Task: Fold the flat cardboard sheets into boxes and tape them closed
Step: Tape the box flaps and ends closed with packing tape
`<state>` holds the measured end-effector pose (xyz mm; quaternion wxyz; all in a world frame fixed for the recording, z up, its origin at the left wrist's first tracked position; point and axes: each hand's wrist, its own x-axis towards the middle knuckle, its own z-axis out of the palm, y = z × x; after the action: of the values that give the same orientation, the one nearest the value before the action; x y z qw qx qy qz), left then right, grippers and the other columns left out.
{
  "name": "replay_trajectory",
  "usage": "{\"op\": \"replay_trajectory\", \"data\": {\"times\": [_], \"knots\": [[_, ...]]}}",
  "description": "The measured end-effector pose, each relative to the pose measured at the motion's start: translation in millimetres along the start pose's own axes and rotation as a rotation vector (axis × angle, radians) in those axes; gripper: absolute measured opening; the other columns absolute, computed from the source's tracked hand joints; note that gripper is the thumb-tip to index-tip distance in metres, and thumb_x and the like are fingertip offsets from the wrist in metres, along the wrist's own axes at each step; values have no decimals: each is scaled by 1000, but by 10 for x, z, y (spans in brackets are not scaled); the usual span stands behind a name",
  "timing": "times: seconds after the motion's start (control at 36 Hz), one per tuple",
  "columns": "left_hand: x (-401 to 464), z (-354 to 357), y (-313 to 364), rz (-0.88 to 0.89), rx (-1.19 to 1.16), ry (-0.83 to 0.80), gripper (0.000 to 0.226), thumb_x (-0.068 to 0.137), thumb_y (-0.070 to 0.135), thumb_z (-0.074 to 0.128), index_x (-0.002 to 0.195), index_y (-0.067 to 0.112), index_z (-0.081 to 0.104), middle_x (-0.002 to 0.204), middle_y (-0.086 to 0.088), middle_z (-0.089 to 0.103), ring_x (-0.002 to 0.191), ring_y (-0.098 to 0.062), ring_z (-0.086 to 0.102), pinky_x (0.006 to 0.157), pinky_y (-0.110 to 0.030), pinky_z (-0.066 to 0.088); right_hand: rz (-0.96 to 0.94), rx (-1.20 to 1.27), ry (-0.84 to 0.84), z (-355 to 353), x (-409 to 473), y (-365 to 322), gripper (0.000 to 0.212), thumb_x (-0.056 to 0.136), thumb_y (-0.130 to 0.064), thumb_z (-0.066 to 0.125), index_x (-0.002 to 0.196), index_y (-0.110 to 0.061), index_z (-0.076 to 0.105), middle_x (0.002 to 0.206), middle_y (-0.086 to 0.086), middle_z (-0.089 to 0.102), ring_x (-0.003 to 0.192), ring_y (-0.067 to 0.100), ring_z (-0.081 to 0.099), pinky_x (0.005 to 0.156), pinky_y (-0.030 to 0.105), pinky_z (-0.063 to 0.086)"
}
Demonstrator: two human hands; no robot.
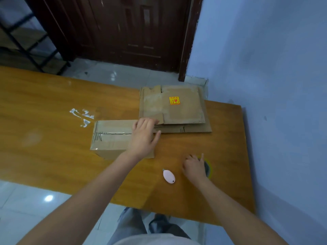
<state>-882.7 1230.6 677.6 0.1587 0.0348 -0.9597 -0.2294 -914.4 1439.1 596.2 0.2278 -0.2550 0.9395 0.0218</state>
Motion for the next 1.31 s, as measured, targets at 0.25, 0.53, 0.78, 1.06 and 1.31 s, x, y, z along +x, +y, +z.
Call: {"op": "replay_trajectory", "data": {"times": [0.25,0.53,0.78,1.06,1.31], "knots": [[-89,120,452,62,-152,-259,32,98,29,47,122,10,53,121,-4,55,118,-18,44,94,-27,35,42,637,214,-299,-170,216,14,89,-17,60,94,-9,71,105,6,66,105,21,56,94,31,37],[355,17,909,-32,-471,-402,41,86,37,66,120,18,54,109,2,63,102,-13,60,88,-35,50,-88,1009,514,-1288,-333,151,23,80,7,59,68,-11,66,66,-3,61,60,-11,52,57,9,36],[755,-297,870,-62,-533,-248,31,68,37,65,92,23,53,88,10,63,73,-16,65,67,-33,49,-160,862,745,-1830,-249,-3,13,80,-1,62,69,-8,65,73,-1,57,73,15,53,69,31,40],[955,-659,627,-58,-530,-387,17,77,29,66,65,22,56,61,7,56,60,-14,56,63,-38,53,-207,732,899,-2081,-178,-335,9,80,-10,65,72,-11,69,89,-12,50,82,-5,42,98,56,36],[1165,-911,436,89,-491,-370,16,78,23,70,67,11,66,57,6,53,58,-8,45,61,-29,41,-140,1127,854,-2214,-178,-615,11,81,-4,68,84,-10,76,96,-19,59,97,7,58,88,23,48]]}}
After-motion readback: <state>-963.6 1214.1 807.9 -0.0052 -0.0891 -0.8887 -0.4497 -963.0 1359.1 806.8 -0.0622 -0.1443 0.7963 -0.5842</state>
